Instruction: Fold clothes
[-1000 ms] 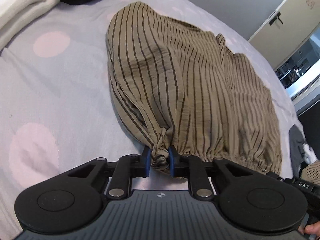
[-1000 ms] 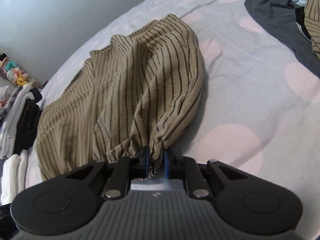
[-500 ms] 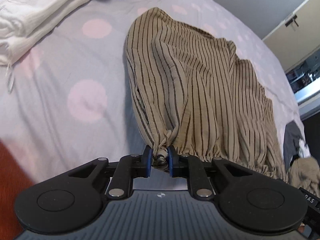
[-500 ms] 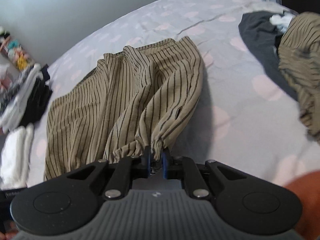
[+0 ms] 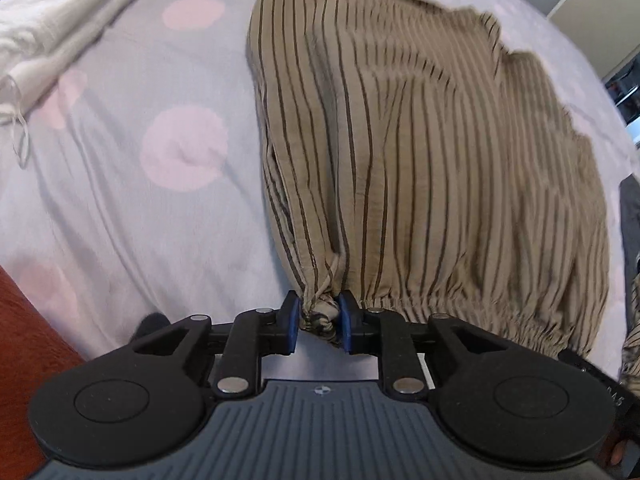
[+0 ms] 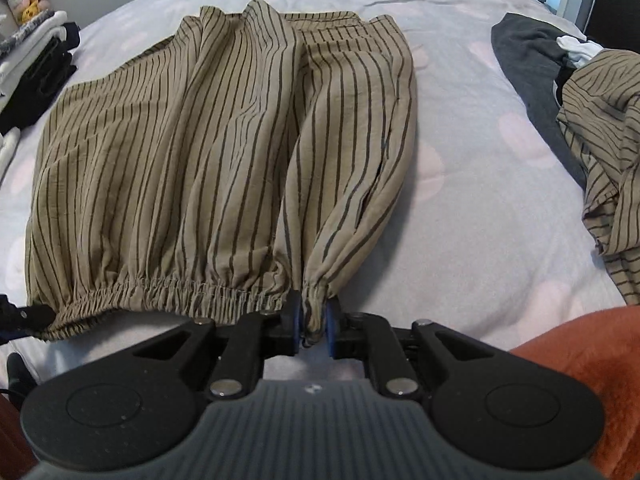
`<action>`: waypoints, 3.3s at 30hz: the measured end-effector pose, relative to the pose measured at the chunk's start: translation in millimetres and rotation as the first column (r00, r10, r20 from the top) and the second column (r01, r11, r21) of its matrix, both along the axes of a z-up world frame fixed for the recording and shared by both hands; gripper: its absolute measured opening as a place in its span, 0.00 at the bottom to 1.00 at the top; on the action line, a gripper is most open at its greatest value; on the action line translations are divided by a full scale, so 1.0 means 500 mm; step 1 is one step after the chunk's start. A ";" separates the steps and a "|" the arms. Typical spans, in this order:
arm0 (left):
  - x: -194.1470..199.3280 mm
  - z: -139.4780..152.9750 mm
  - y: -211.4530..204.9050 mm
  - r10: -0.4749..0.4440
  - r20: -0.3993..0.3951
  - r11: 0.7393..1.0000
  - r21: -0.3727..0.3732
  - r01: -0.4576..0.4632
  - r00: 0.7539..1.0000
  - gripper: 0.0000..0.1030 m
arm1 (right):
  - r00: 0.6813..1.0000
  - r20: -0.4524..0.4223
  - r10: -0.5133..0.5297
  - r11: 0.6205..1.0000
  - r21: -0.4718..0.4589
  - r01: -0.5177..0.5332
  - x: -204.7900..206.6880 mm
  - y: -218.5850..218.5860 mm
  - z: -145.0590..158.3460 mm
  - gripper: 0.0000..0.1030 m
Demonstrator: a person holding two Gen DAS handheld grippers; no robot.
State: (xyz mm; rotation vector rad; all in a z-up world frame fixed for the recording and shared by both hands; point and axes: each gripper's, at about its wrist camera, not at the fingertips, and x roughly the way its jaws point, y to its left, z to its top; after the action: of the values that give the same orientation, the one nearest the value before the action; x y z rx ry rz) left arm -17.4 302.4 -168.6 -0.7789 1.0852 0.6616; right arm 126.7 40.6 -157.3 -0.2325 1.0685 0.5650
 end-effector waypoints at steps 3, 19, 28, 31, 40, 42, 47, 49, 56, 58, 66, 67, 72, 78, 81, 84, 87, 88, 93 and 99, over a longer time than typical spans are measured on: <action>-0.004 -0.008 0.007 0.017 -0.005 1.000 -0.019 -0.017 1.000 0.27 | 1.000 -0.014 0.010 0.999 -0.031 -0.010 0.002 0.006 -0.007 0.22; -0.057 0.112 -0.015 0.030 0.325 0.973 0.206 -0.102 0.945 0.46 | 0.970 0.207 -0.125 0.972 0.222 0.078 -0.032 -0.058 0.076 0.31; 0.011 0.148 0.099 0.054 0.300 0.923 0.349 -0.162 0.952 0.46 | 0.933 0.320 -0.167 0.963 0.255 0.085 0.093 -0.027 0.115 0.36; 0.027 0.143 0.148 0.059 0.323 0.911 0.369 -0.183 0.945 0.48 | 0.919 0.324 -0.225 0.955 0.261 0.142 0.157 -0.013 0.110 0.39; 0.033 0.062 0.295 0.217 0.443 0.886 0.285 -0.366 0.870 0.48 | 0.887 0.279 -0.367 0.893 0.372 0.253 0.294 0.005 0.025 0.44; 0.042 0.040 0.315 0.236 0.450 0.892 0.253 -0.376 0.861 0.48 | 0.892 0.261 -0.370 0.890 0.374 0.260 0.310 0.011 0.000 0.44; 0.077 0.010 0.357 0.224 0.446 0.886 0.278 -0.372 0.866 0.51 | 0.887 0.210 -0.411 0.845 0.453 0.284 0.367 0.005 -0.023 0.44; 0.088 -0.002 0.377 0.234 0.439 0.886 0.272 -0.376 0.868 0.50 | 0.880 0.187 -0.436 0.821 0.482 0.305 0.393 0.004 -0.030 0.44; 0.116 -0.041 0.394 0.240 0.384 0.903 0.249 -0.350 0.892 0.50 | 0.902 0.154 -0.402 0.821 0.497 0.281 0.453 0.045 -0.041 0.44; 0.123 -0.046 0.390 0.226 0.372 0.904 0.265 -0.336 0.900 0.50 | 0.910 0.209 -0.357 0.854 0.468 0.228 0.454 0.073 -0.033 0.43; 0.138 -0.051 0.380 0.185 0.334 0.903 0.312 -0.294 0.924 0.50 | 0.937 0.274 -0.217 0.953 0.266 0.142 0.489 0.158 -0.065 0.33; 0.139 -0.052 0.380 0.182 0.332 0.903 0.315 -0.291 0.926 0.50 | 0.941 0.263 -0.212 0.958 0.246 0.148 0.496 0.160 -0.074 0.32; 0.140 -0.053 0.378 0.164 0.326 0.903 0.331 -0.275 0.931 0.50 | 0.937 0.292 -0.193 0.970 0.198 0.138 0.495 0.160 -0.080 0.02; 0.132 -0.053 0.383 0.169 0.341 0.902 0.325 -0.285 0.925 0.50 | 0.873 0.349 -0.340 0.932 0.253 0.261 0.508 0.120 -0.059 0.00; 0.126 -0.054 0.388 0.176 0.353 0.902 0.316 -0.294 0.919 0.50 | 0.844 0.322 -0.428 0.893 0.297 0.339 0.528 0.084 -0.055 0.01; 0.123 -0.056 0.392 0.178 0.363 0.904 0.308 -0.298 0.915 0.51 | 0.826 0.298 -0.478 0.869 0.295 0.397 0.547 0.063 -0.064 0.01; 0.120 -0.057 0.395 0.179 0.373 0.907 0.296 -0.300 0.910 0.52 | 0.818 0.277 -0.504 0.856 0.286 0.430 0.556 0.058 -0.070 0.01; 0.120 -0.058 0.396 0.180 0.373 0.908 0.293 -0.300 0.910 0.52 | 0.815 0.286 -0.504 0.858 0.276 0.434 0.554 0.060 -0.068 0.01; 0.135 -0.061 0.390 0.155 0.346 0.902 0.334 -0.275 0.925 0.53 | 0.791 0.333 -0.514 0.850 0.321 0.417 0.526 0.062 -0.044 0.12; 0.174 -0.035 0.331 -0.068 0.350 0.879 0.463 -0.110 0.934 0.21 | 0.795 0.434 -0.424 0.899 0.311 0.310 0.479 0.110 -0.034 0.12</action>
State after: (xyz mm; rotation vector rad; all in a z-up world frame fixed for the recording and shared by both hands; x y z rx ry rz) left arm 69.6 468.0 -186.0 -0.4540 0.5418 0.7351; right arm 366.3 95.7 -174.4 0.0398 0.5176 0.2403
